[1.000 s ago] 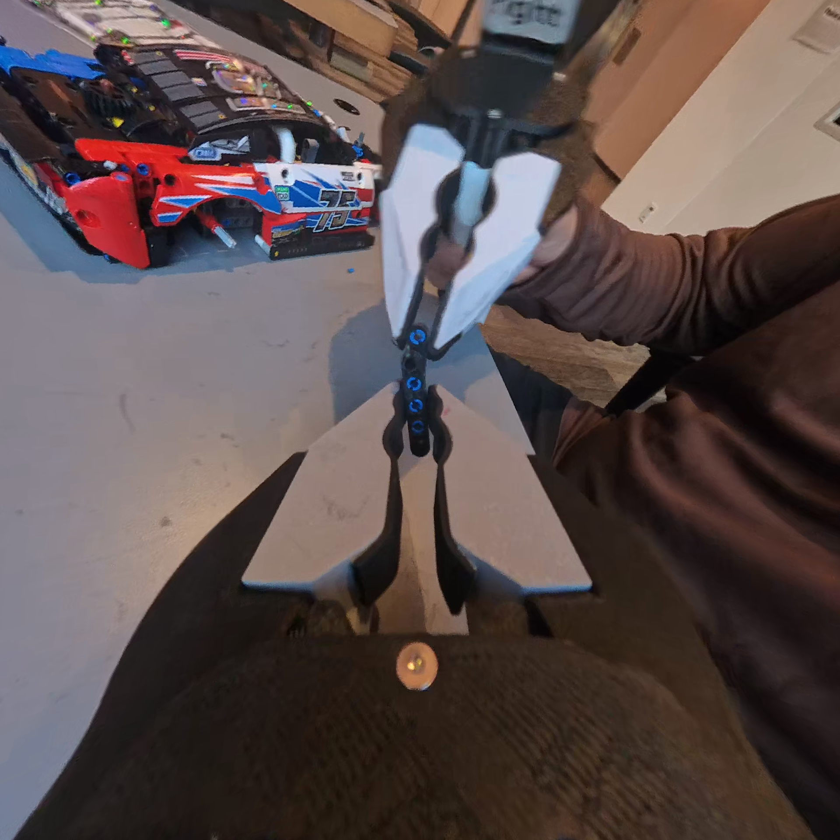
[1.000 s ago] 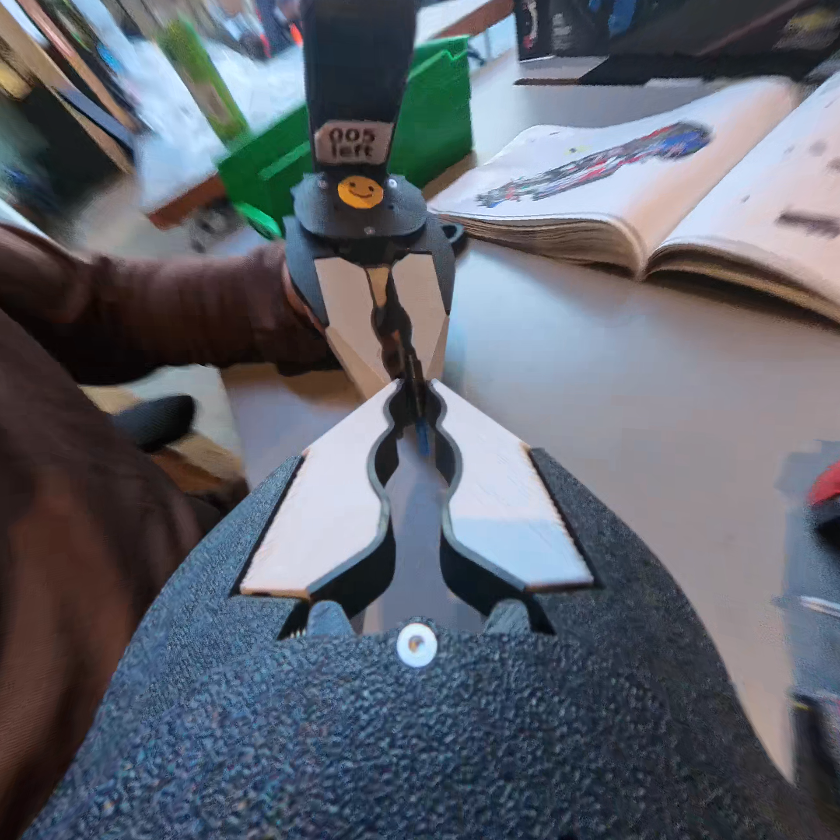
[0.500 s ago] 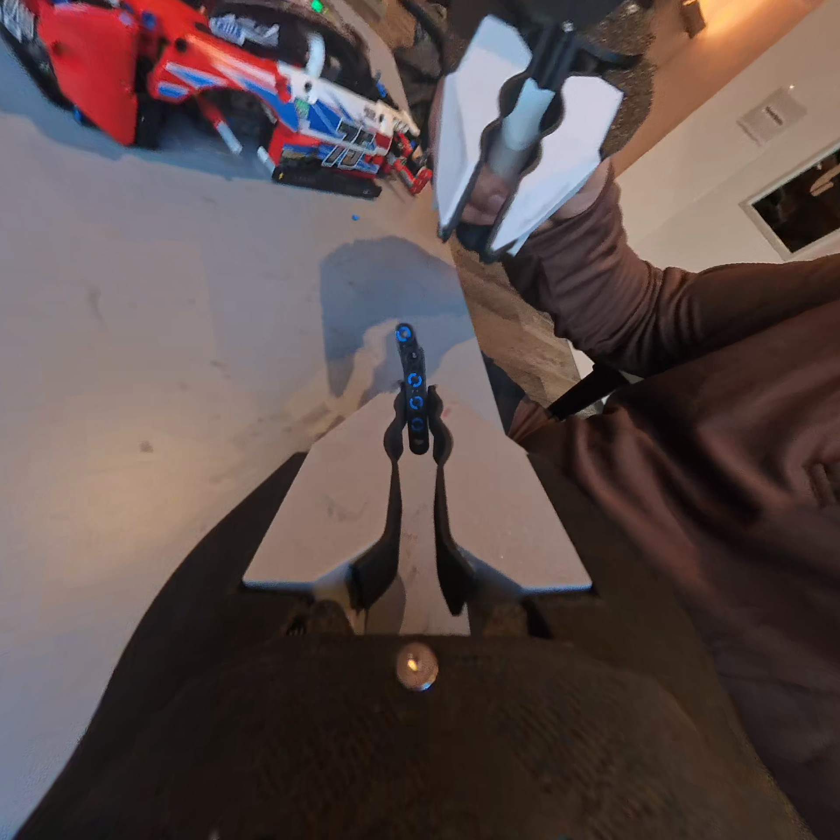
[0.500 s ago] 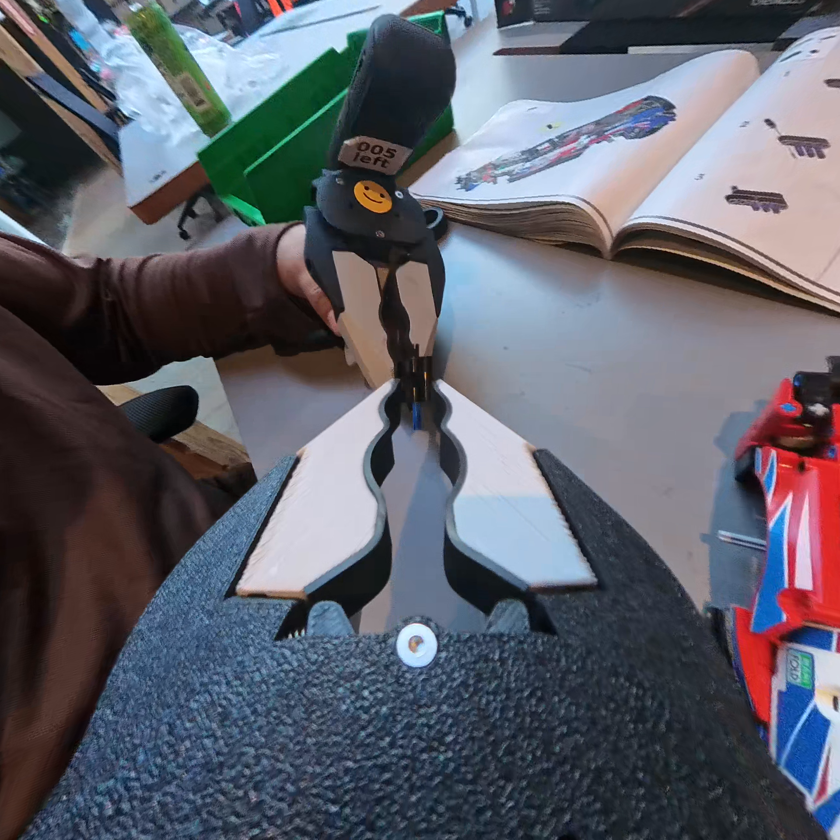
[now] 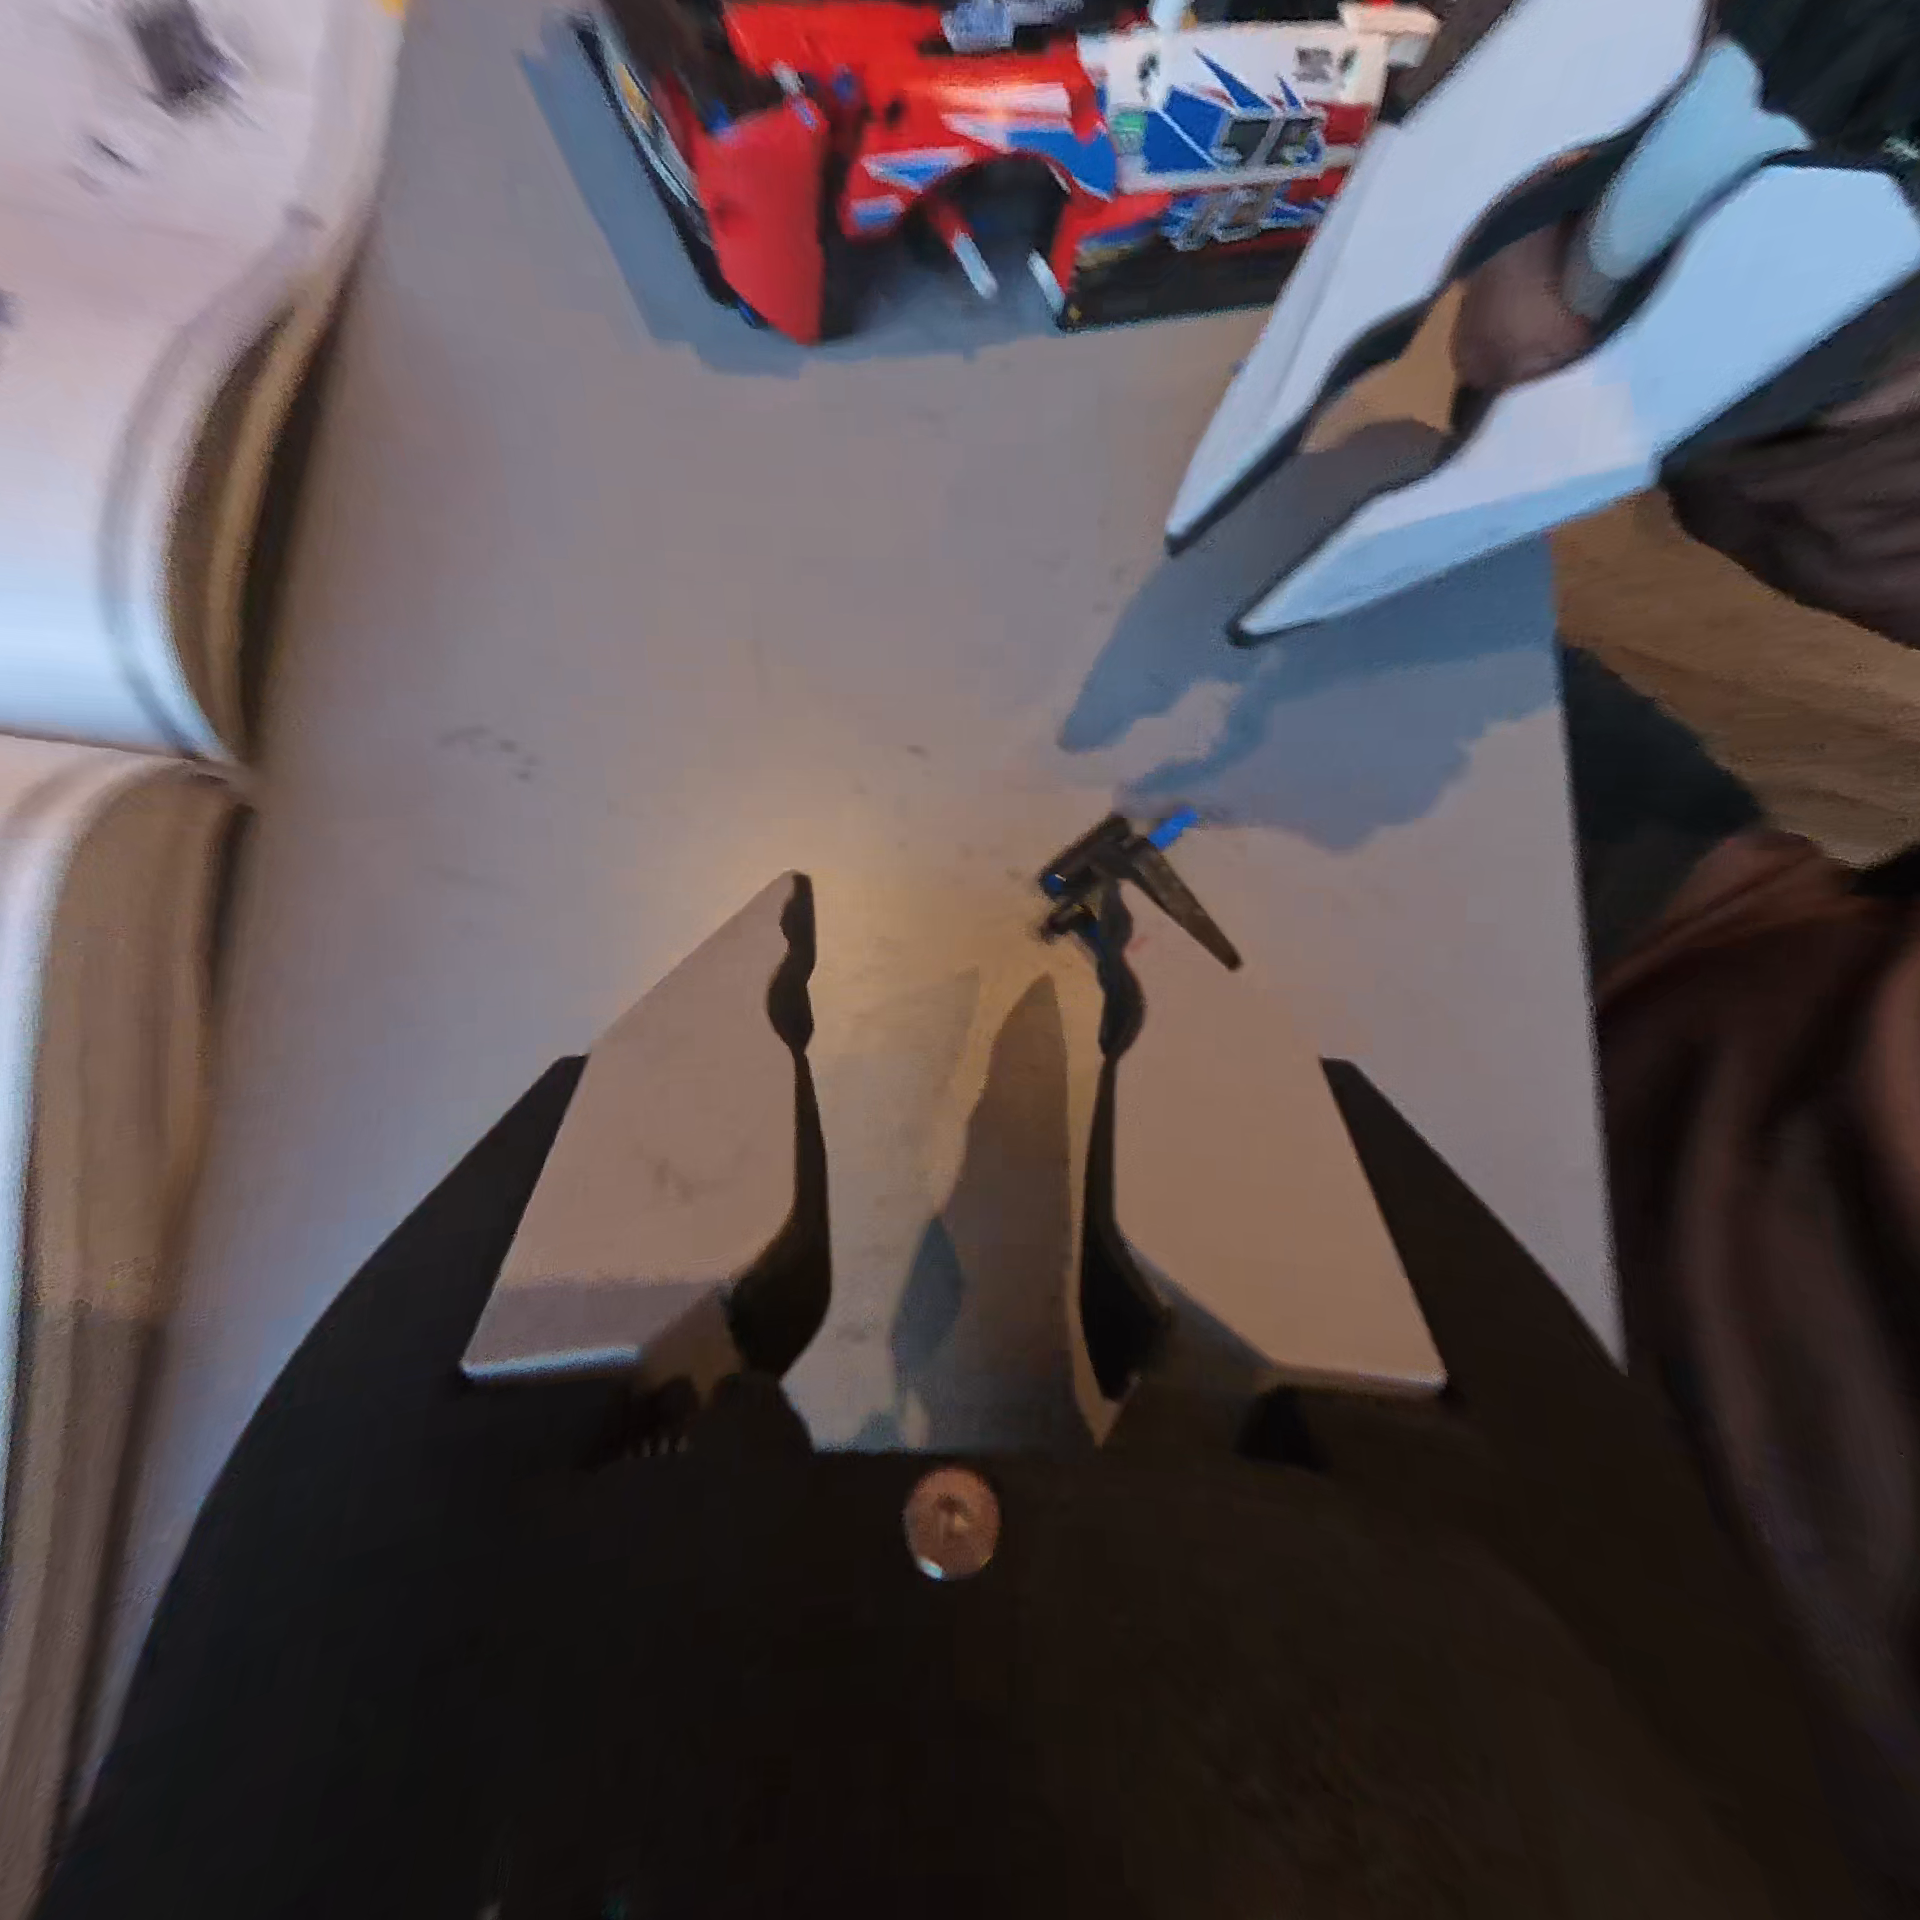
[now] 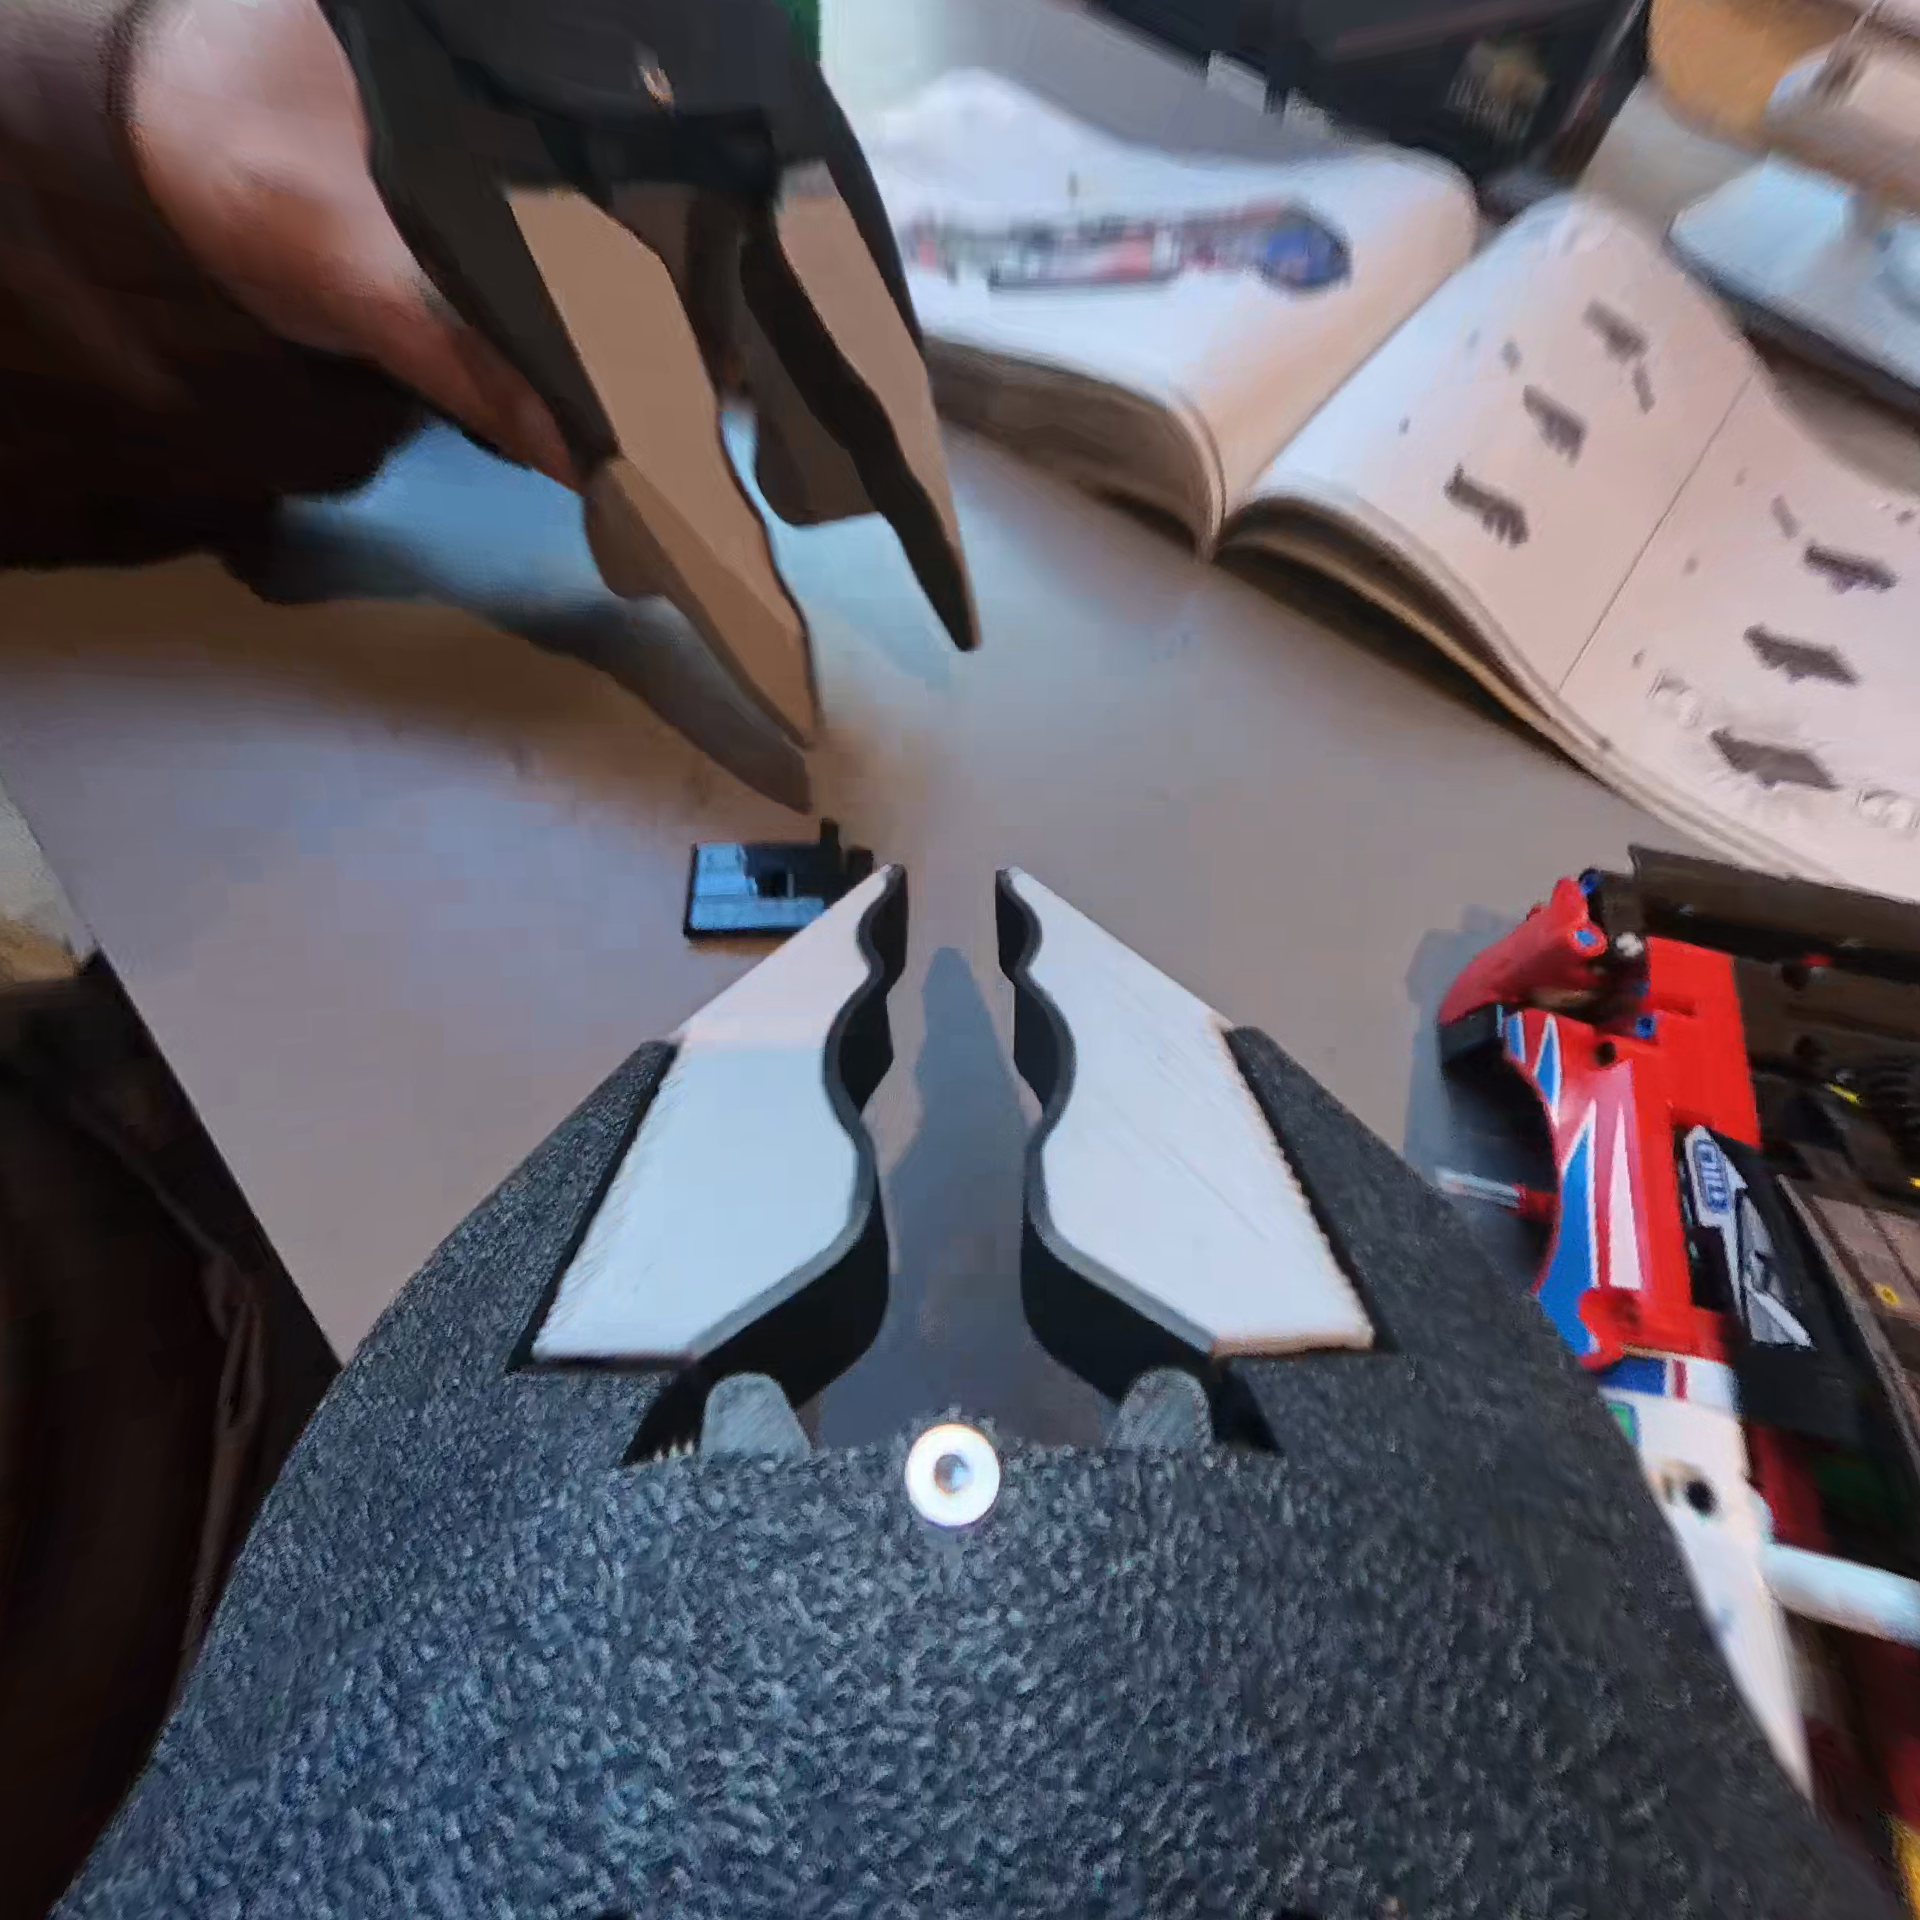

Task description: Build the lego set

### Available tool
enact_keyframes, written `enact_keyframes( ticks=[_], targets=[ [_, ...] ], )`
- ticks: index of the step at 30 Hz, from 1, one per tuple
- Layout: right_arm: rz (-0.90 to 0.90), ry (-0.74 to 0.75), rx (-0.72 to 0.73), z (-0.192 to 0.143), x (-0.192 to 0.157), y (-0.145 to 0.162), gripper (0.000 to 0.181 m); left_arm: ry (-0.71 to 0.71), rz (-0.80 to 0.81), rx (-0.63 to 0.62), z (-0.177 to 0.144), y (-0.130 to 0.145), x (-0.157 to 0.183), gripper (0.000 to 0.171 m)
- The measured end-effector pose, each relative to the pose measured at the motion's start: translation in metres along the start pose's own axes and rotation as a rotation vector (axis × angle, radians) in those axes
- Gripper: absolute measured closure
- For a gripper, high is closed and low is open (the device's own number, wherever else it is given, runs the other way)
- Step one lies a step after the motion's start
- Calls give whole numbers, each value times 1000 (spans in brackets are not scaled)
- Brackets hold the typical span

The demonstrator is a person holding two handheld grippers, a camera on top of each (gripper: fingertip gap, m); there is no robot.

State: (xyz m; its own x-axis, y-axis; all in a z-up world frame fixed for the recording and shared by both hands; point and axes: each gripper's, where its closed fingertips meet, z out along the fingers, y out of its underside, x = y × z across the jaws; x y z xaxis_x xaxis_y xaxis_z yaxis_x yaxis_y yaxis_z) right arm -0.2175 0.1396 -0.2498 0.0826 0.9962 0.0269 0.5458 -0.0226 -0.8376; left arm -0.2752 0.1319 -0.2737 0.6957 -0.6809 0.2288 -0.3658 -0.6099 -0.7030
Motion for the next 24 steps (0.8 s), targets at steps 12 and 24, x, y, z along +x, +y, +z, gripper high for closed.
enact_keyframes(
  ticks=[12,24],
  targets=[
    [-291,305,286,-16,-2,-16,172,-338,133,104,11,-8,-38,115],
    [-221,243,306,-18,-1,-16,181,-279,158,19,28,-3,-40,145]
  ],
)
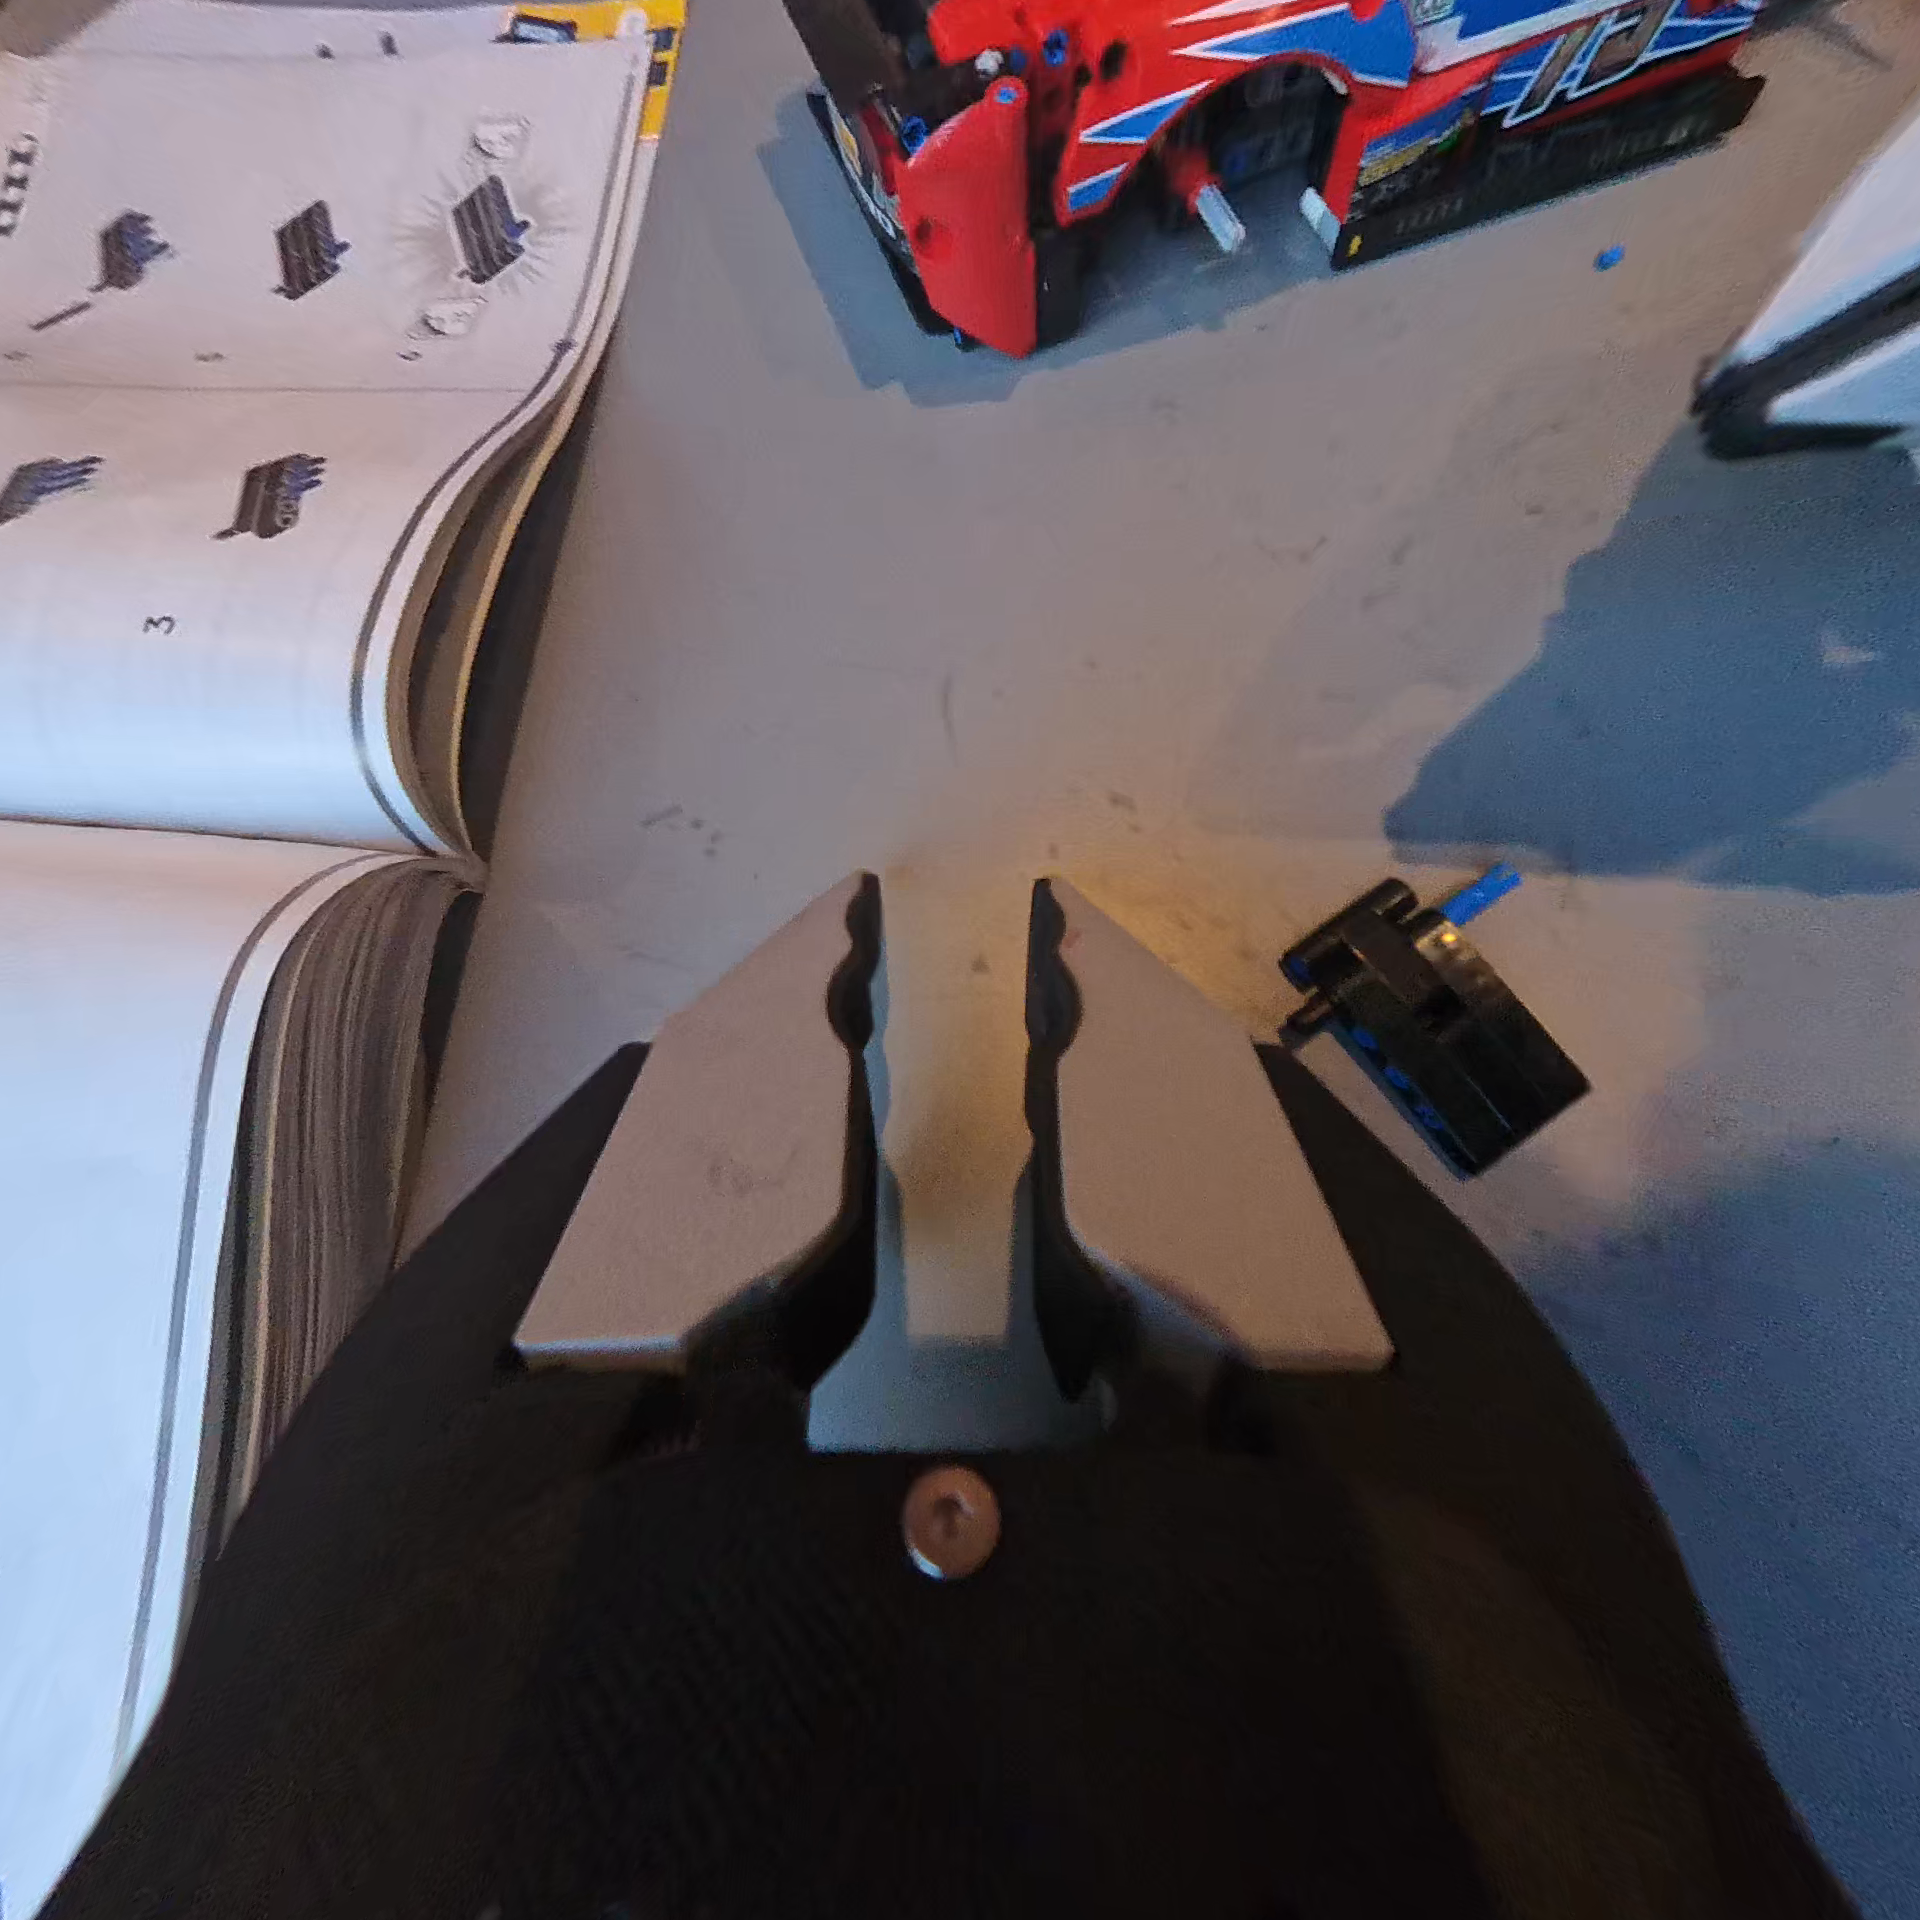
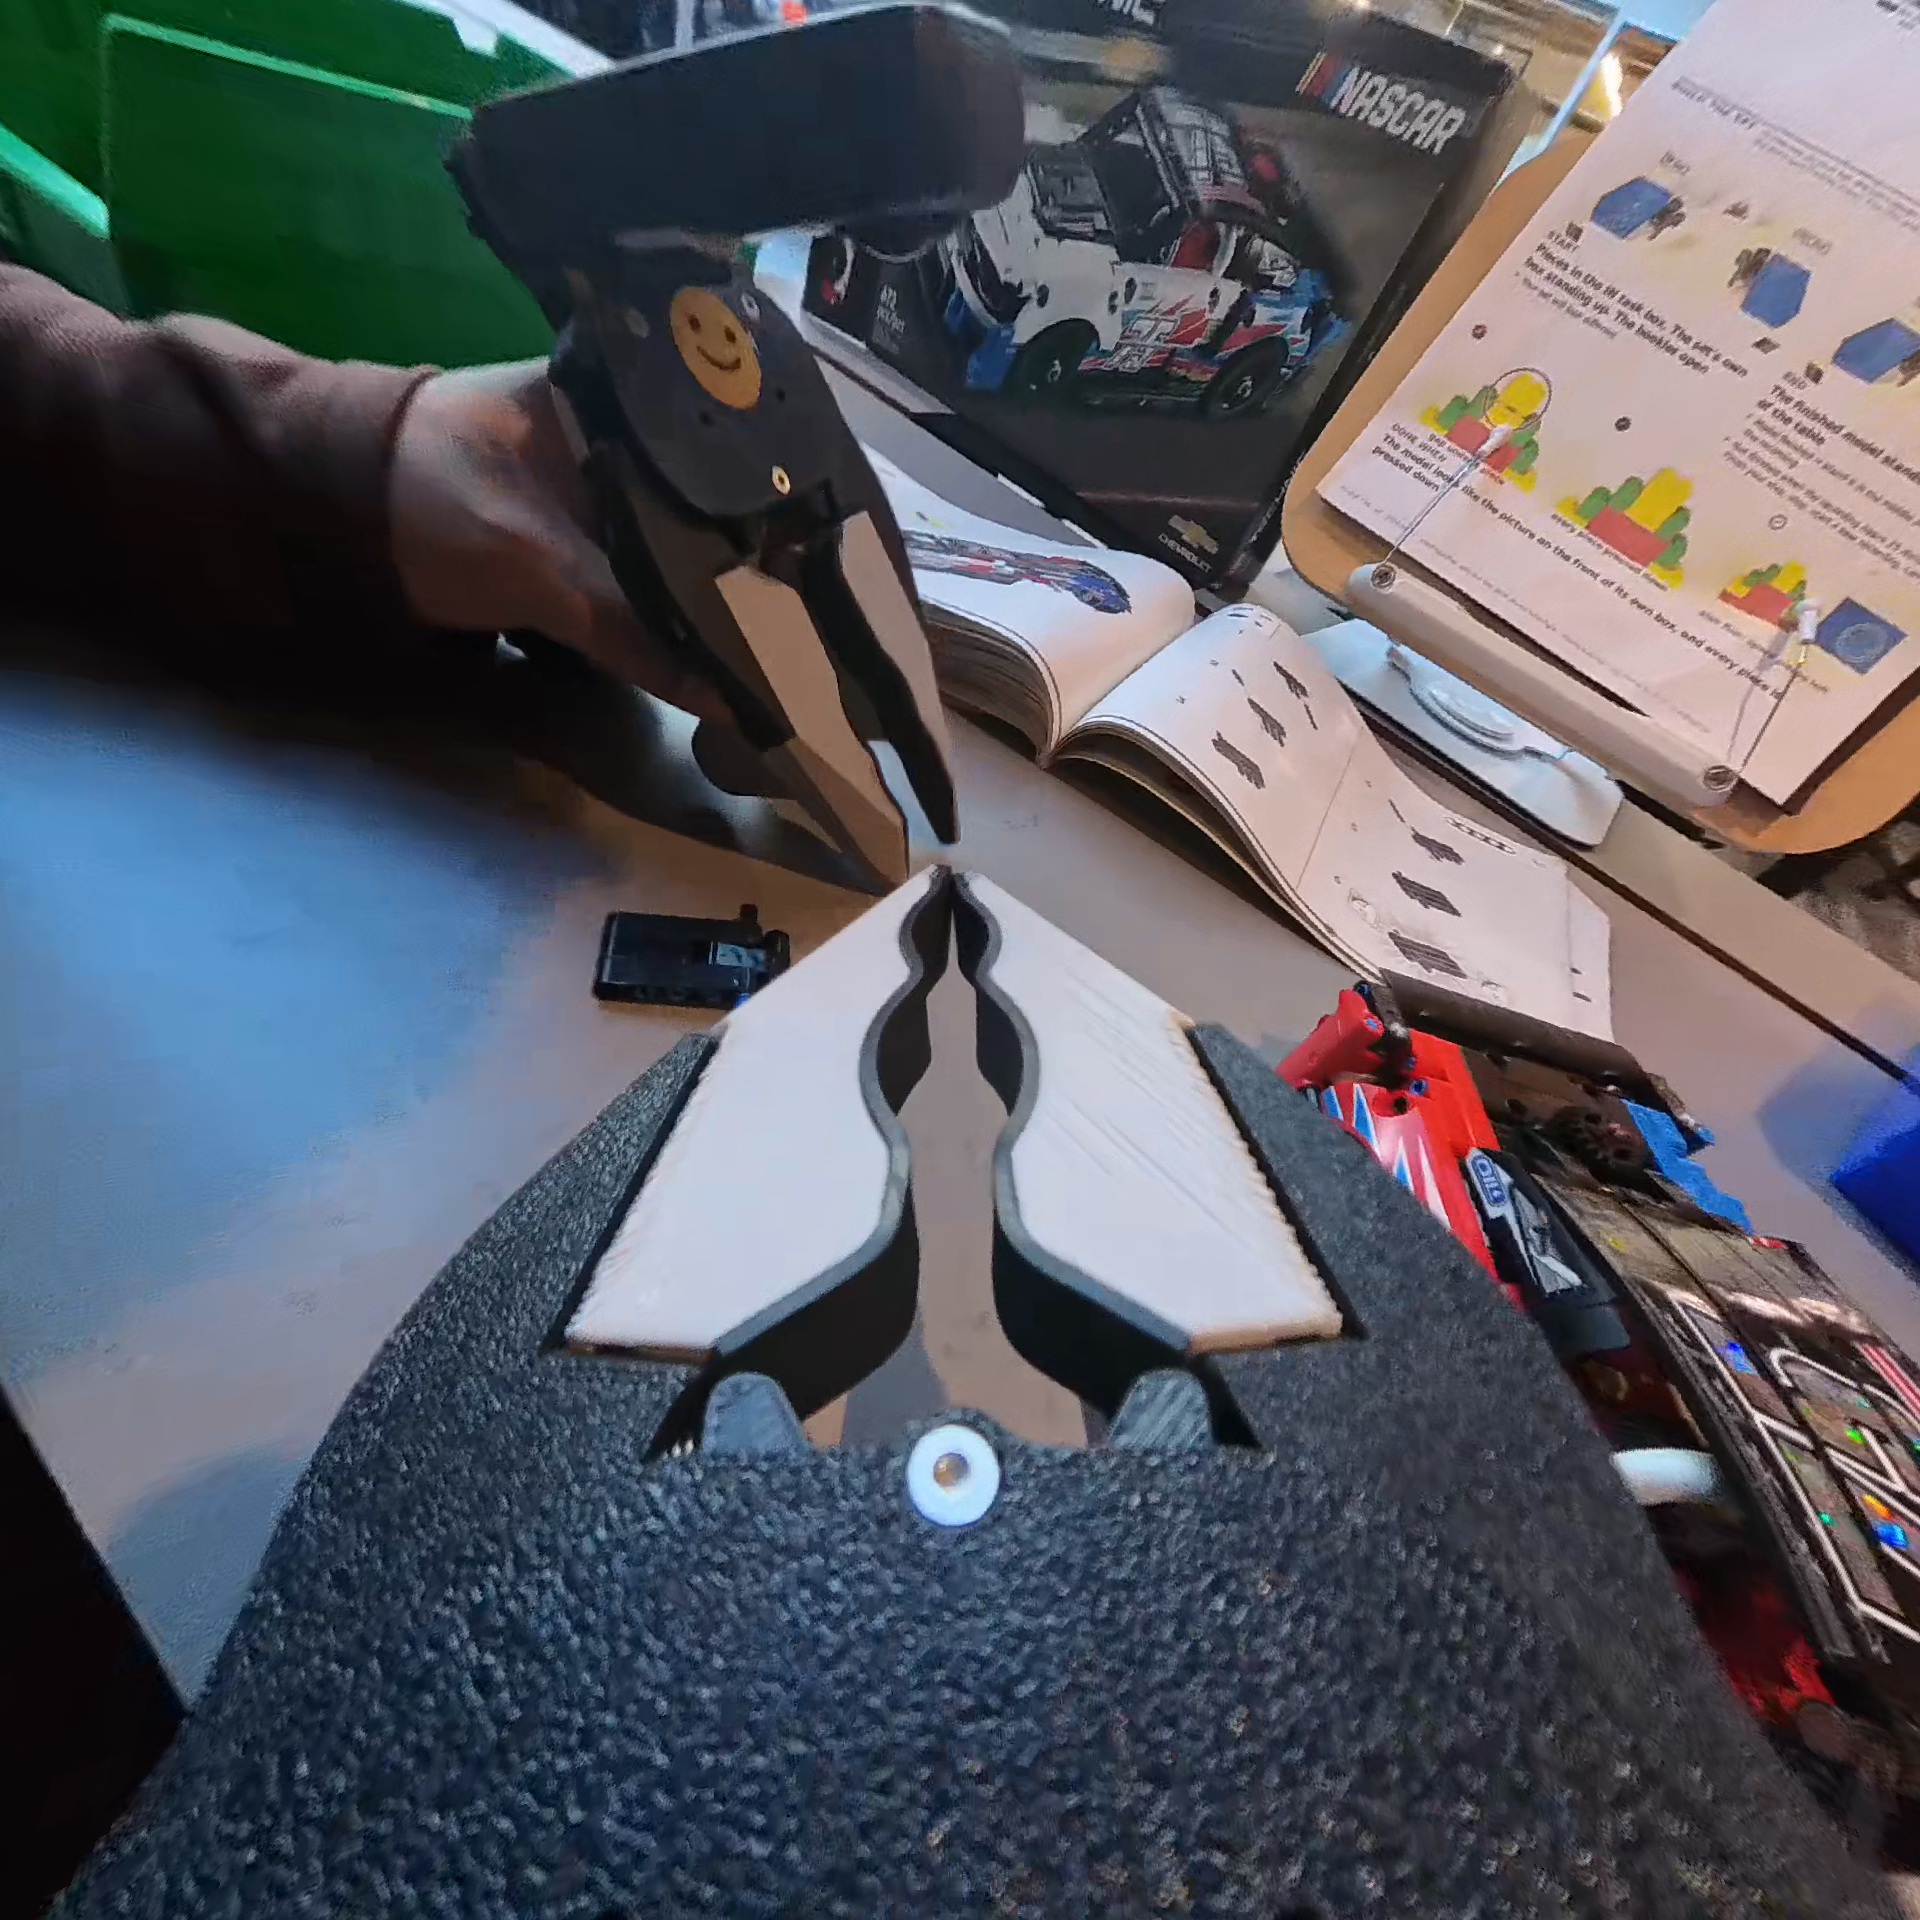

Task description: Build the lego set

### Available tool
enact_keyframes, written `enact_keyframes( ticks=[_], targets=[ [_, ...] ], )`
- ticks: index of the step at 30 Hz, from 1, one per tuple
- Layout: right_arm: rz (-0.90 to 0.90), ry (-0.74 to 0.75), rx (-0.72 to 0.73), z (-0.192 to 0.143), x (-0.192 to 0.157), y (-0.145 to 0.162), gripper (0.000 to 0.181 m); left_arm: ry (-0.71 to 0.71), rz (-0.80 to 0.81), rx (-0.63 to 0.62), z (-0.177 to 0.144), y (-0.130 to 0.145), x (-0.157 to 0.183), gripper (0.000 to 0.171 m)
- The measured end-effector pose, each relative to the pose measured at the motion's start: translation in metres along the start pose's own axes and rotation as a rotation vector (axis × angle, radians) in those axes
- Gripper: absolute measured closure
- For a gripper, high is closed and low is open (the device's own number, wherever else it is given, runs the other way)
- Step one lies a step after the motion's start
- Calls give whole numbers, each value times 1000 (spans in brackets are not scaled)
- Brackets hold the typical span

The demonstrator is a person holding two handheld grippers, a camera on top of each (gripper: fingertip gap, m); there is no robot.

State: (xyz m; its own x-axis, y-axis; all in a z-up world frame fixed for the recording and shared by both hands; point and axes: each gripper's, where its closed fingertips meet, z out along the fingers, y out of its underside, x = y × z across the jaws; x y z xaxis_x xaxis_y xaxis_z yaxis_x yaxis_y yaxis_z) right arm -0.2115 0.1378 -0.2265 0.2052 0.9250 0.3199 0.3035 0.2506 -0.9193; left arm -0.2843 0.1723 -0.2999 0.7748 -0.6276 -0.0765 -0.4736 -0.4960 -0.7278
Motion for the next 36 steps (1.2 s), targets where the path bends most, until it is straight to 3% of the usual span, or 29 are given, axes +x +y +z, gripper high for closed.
enact_keyframes(
  ticks=[7,13,22,36],
  targets=[
    [62,-70,-13,2,-2,2,181,20,-9,8,-1,-1,1,144],
    [-16,-49,-9,1,-8,1,181,-28,73,10,-2,-1,5,142],
    [-75,-28,70,-8,-12,-8,181,-8,38,6,-1,0,3,143],
    [344,-94,230,-26,32,-19,181,-9,7,2,-1,0,0,137]
  ],
)
